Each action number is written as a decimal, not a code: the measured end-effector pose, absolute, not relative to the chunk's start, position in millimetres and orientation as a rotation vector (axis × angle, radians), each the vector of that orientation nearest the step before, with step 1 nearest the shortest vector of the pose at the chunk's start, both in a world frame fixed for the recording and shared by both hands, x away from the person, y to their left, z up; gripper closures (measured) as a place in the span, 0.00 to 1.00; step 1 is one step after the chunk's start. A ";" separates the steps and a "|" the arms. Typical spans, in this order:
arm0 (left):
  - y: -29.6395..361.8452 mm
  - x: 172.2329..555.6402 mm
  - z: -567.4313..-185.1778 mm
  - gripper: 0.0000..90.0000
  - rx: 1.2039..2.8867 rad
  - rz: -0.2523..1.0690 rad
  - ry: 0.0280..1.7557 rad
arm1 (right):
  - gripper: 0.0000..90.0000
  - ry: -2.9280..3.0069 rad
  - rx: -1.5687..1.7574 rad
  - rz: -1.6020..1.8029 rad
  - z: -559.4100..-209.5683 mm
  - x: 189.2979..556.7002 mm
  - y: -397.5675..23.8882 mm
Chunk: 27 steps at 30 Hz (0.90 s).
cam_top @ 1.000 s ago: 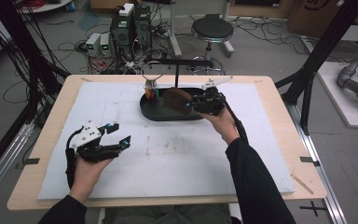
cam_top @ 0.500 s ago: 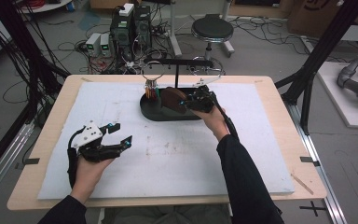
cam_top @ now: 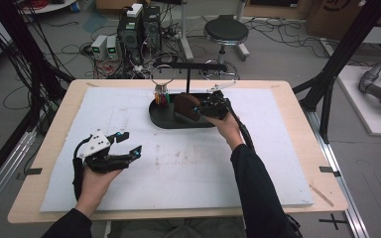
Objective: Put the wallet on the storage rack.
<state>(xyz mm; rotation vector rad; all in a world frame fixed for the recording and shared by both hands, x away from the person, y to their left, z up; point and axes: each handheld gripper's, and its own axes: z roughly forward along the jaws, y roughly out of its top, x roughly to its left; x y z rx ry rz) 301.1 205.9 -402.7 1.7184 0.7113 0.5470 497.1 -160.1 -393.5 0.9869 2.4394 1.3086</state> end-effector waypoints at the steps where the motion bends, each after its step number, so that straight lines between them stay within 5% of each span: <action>1: 205.9 300.9 -402.7 0.35 1.717 0.546 0.714 | 0.75 2.446 0.991 1.291 -394.5 497.8 -160.4; 27: 202.7 301.8 -405.8 0.35 1.739 0.537 0.703 | 0.67 2.454 1.048 1.160 -407.6 503.8 -166.2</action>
